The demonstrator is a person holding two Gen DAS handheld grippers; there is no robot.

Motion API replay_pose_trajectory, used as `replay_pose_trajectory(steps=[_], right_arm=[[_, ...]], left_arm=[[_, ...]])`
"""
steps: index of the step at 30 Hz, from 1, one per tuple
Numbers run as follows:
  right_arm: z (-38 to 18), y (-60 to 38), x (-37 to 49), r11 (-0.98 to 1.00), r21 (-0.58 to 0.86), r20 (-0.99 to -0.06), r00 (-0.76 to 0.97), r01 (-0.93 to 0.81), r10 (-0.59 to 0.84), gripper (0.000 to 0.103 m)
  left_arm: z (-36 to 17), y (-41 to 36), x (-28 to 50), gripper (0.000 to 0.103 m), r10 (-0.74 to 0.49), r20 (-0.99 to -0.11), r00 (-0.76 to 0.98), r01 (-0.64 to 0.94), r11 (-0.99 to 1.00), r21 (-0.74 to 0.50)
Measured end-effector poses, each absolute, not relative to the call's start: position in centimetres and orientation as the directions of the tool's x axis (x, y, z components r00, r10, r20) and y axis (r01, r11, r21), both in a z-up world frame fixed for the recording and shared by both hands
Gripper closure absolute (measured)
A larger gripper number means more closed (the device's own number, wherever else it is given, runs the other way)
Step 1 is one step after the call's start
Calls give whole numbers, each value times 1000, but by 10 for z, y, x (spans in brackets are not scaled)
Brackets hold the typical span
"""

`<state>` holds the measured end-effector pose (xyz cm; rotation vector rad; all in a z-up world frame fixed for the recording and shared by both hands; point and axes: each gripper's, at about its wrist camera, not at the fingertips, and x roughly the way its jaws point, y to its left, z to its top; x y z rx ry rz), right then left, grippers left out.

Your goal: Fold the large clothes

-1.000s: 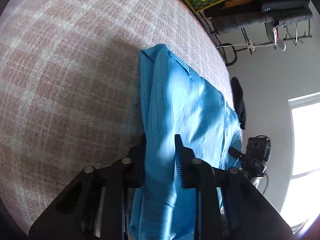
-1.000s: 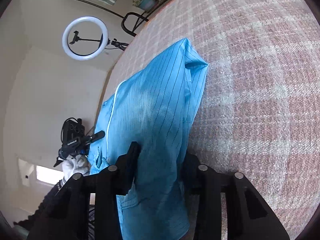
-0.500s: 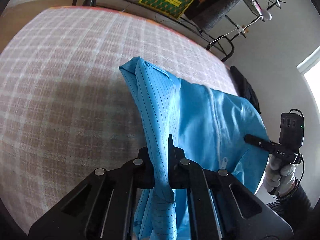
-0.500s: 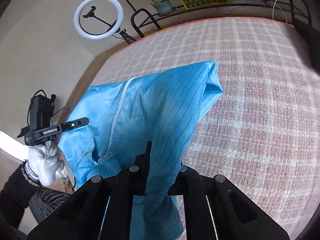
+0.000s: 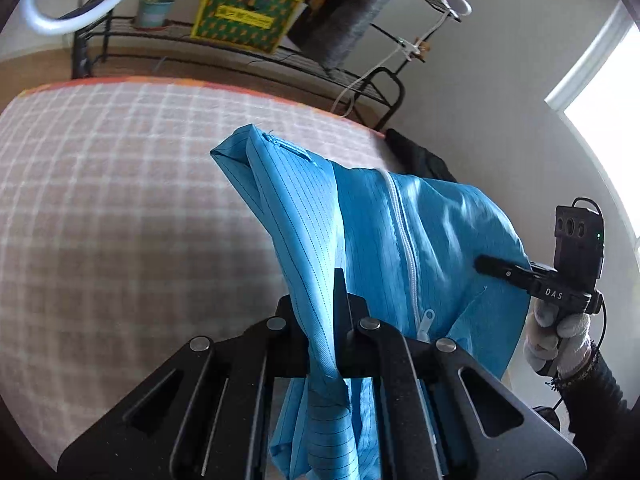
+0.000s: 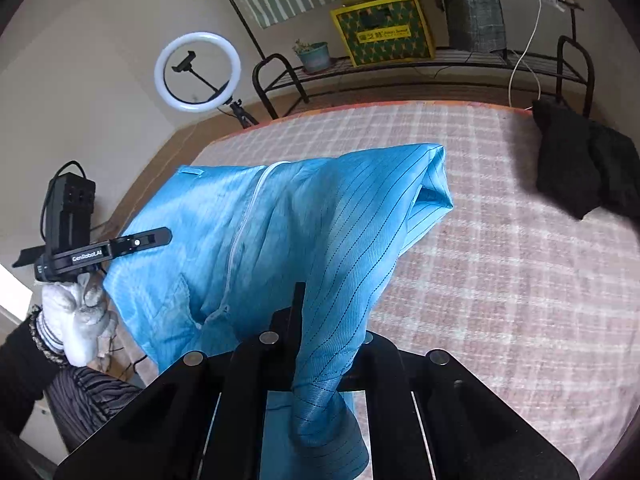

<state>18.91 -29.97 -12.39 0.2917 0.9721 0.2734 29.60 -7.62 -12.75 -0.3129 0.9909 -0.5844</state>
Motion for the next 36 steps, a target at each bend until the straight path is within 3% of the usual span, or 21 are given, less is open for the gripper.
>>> replay_pose_trajectory(steps=[25, 36], right_arm=[[-60, -532, 227, 987, 93, -722, 691, 128, -21, 98], [-69, -619, 272, 982, 77, -670, 739, 174, -79, 98]], left_arm=[[-109, -340, 450, 99, -731, -569, 377, 571, 667, -479], [-127, -420, 518, 99, -768, -515, 382, 581, 633, -512]])
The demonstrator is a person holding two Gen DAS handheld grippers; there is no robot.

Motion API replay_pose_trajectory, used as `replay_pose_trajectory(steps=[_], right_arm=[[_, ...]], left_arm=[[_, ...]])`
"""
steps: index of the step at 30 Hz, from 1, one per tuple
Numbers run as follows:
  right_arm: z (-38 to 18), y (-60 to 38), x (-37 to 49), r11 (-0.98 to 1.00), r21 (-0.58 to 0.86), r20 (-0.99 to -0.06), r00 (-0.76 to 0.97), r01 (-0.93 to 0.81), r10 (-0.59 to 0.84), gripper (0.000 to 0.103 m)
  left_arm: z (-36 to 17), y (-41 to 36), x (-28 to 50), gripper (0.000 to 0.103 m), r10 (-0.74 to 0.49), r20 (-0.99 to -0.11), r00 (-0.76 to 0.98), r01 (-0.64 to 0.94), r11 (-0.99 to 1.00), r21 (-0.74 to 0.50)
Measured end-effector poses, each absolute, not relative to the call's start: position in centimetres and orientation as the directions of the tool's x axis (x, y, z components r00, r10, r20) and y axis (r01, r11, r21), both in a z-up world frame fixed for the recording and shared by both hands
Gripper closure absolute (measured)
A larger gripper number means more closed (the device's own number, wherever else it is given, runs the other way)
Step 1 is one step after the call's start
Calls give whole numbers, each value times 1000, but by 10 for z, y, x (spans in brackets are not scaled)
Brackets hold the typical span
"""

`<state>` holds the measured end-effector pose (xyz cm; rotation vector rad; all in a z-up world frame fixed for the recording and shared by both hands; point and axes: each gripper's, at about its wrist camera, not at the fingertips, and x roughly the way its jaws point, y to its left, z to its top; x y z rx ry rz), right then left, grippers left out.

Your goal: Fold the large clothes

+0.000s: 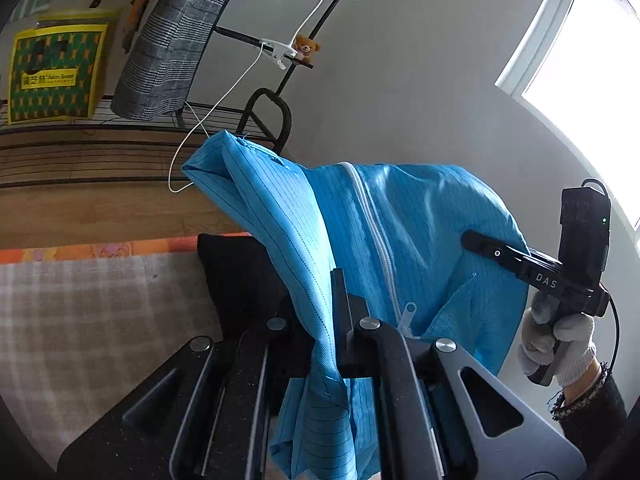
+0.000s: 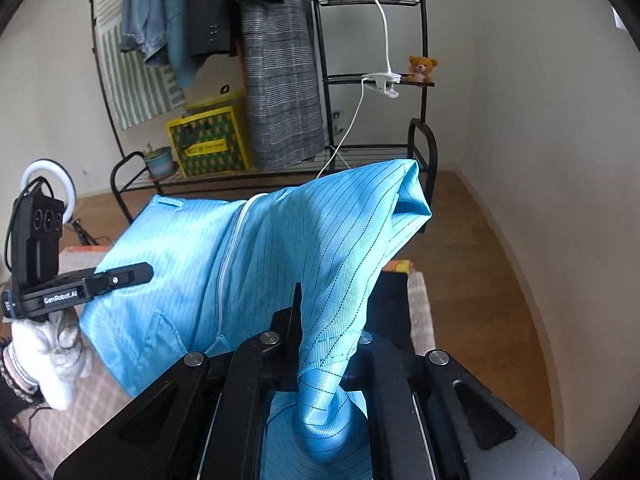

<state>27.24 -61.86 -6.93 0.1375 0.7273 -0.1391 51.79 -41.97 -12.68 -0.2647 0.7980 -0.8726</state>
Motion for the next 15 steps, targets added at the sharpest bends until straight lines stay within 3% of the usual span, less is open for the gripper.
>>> replay_pose_trajectory(steps=[7, 12, 14, 15], right_arm=[[-126, -652, 300, 981, 88, -694, 717, 174, -65, 98], [-172, -667, 320, 979, 12, -758, 641, 201, -123, 97], [-184, -679, 323, 972, 31, -780, 613, 234, -123, 94], [-189, -685, 323, 966, 60, -789, 605, 253, -109, 85]], left_arm=[[-172, -435, 546, 99, -734, -571, 367, 553, 666, -501], [-203, -427, 561, 99, -674, -631, 384, 512, 724, -462], [-211, -424, 565, 97, -661, -652, 372, 502, 734, -457], [-212, -423, 566, 96, -650, -673, 352, 485, 742, -463]])
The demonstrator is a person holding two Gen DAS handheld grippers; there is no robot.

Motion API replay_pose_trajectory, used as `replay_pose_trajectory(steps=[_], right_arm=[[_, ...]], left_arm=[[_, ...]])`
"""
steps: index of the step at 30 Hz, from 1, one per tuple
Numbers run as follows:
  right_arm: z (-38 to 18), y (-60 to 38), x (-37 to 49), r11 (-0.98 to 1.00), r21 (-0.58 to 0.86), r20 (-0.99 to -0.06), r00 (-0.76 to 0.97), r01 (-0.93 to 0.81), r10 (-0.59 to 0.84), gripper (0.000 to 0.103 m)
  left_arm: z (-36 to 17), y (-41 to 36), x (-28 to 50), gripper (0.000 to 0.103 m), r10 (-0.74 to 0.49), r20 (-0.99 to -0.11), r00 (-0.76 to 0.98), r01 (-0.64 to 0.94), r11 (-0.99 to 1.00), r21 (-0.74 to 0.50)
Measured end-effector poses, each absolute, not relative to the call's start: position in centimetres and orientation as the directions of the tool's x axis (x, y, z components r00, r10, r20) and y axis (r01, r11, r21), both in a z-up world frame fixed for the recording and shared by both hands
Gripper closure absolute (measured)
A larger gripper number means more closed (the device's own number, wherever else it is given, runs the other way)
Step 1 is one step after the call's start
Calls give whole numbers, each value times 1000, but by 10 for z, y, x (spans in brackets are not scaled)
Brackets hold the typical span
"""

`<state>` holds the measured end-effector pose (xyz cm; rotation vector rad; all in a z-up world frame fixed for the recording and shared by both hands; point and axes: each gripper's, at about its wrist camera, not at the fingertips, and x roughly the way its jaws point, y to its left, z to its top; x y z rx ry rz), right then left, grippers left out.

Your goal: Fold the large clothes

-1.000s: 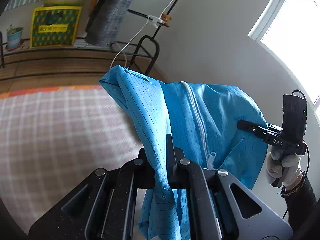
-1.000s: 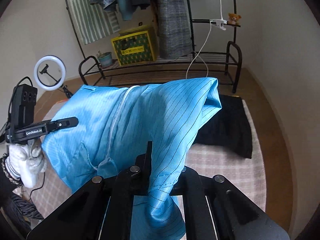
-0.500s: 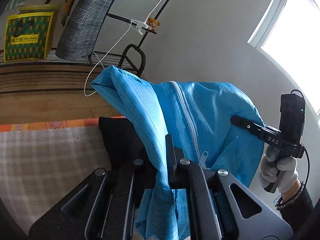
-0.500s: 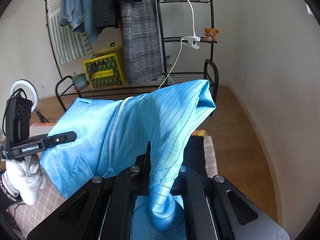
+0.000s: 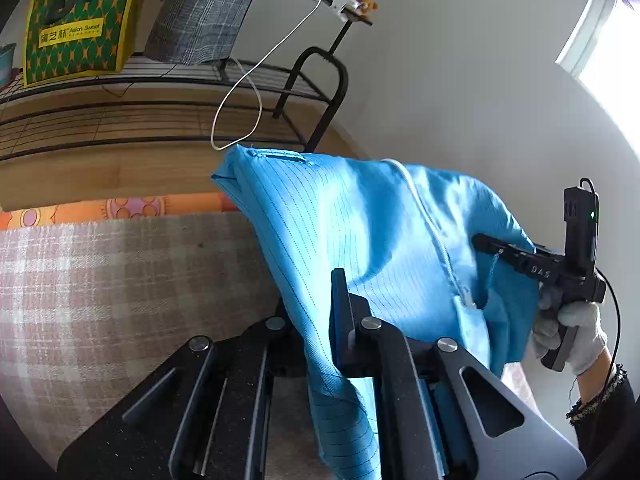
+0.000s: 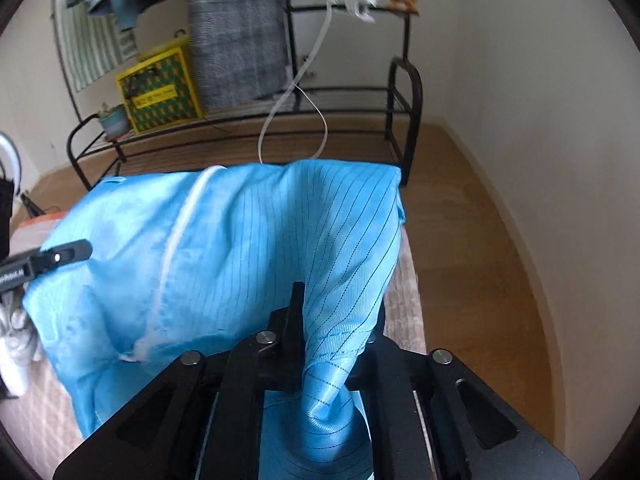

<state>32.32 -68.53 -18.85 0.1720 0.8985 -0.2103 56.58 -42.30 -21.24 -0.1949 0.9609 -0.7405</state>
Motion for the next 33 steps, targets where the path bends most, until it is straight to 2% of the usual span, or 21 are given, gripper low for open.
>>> replay_pose_trajectory(steps=[1, 3, 4, 6, 10, 13, 20, 33], right_arm=[[-191, -690, 324, 959, 66, -794, 597, 276, -117, 73], [-195, -693, 323, 950, 26, -805, 569, 312, -165, 60], [-196, -692, 323, 946, -4, -813, 550, 324, -192, 57], [-195, -690, 326, 942, -57, -818, 525, 332, -235, 55], [-184, -693, 319, 919, -79, -808, 515, 385, -285, 54], [-171, -692, 306, 906, -69, -787, 536, 418, -307, 46], [-127, -670, 281, 901, -65, -739, 586, 430, -333, 46], [7, -569, 231, 920, -67, -622, 704, 387, -342, 46]], left_arm=[[-213, -424, 566, 95, -637, -681, 361, 484, 752, -447], [-213, -427, 563, 86, -613, -693, 379, 485, 770, -415], [-212, -428, 562, 84, -595, -701, 393, 485, 782, -392], [-209, -430, 562, 75, -574, -711, 405, 476, 797, -372], [-199, -421, 560, 70, -551, -716, 428, 460, 815, -352], [-186, -411, 553, 70, -553, -708, 439, 470, 813, -344], [-132, -394, 514, 70, -575, -675, 462, 517, 793, -322], [9, -340, 394, 70, -624, -566, 539, 607, 753, -252]])
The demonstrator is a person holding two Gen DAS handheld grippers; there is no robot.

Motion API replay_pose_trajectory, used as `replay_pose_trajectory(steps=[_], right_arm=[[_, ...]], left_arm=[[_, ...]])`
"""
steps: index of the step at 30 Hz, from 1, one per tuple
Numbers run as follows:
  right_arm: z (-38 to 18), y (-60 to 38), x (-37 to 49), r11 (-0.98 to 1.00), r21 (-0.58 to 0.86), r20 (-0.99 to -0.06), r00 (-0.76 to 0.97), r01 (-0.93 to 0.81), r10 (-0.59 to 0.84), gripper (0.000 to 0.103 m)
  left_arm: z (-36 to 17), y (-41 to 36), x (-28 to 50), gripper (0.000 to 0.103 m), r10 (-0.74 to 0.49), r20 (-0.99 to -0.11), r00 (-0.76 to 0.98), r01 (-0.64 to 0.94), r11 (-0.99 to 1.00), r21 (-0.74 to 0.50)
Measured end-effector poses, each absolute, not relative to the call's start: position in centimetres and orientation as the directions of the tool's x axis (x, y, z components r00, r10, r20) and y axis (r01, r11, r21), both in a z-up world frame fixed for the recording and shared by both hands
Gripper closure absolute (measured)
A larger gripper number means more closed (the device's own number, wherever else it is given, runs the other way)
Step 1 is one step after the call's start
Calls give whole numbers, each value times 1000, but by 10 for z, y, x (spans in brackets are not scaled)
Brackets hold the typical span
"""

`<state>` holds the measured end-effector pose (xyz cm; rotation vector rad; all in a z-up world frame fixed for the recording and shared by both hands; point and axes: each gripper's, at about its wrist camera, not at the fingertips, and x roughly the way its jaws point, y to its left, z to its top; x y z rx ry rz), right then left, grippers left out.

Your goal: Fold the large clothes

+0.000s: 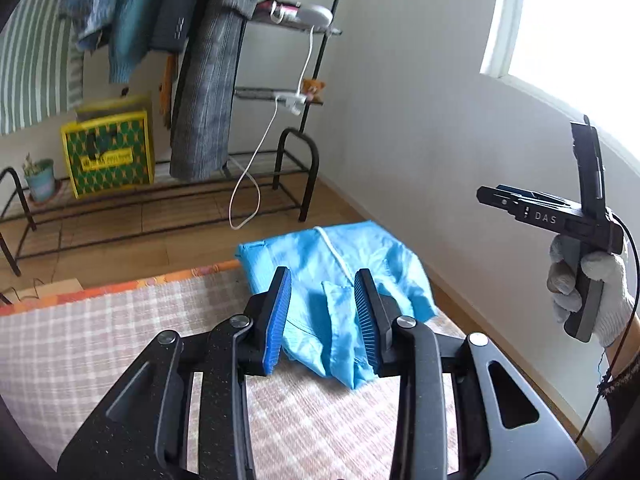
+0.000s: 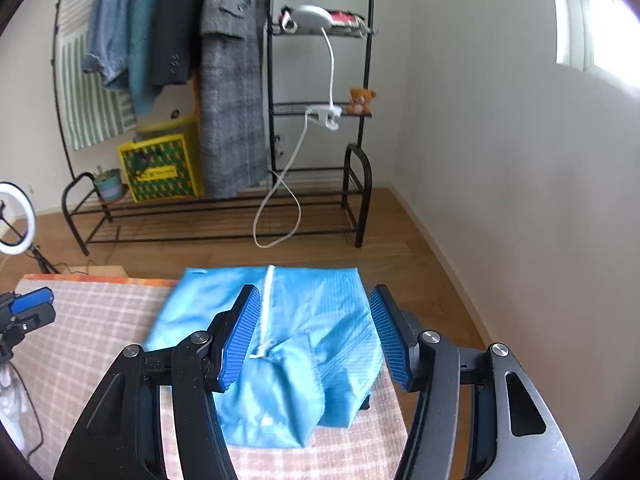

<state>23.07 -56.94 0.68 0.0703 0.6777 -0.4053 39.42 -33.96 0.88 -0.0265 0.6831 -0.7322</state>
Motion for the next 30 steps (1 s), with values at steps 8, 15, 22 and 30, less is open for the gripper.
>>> replay_pose_trajectory(steps=[8, 15, 22, 30], right_arm=[[50, -490, 176, 930, -62, -576, 748, 362, -329, 46], [64, -432, 135, 932, -58, -571, 754, 357, -325, 46], [69, -367, 91, 909, -110, -538, 745, 402, -395, 33], [42, -319, 53, 885, -72, -519, 741, 460, -427, 21]], left_arm=[[70, -286, 308, 70, -635, -502, 587, 635, 746, -201], [93, -252, 250, 70, -642, -479, 598, 651, 738, -176], [95, -215, 195, 52, -658, -456, 599, 664, 727, -176], [72, -178, 157, 25, -629, -476, 615, 659, 741, -127]])
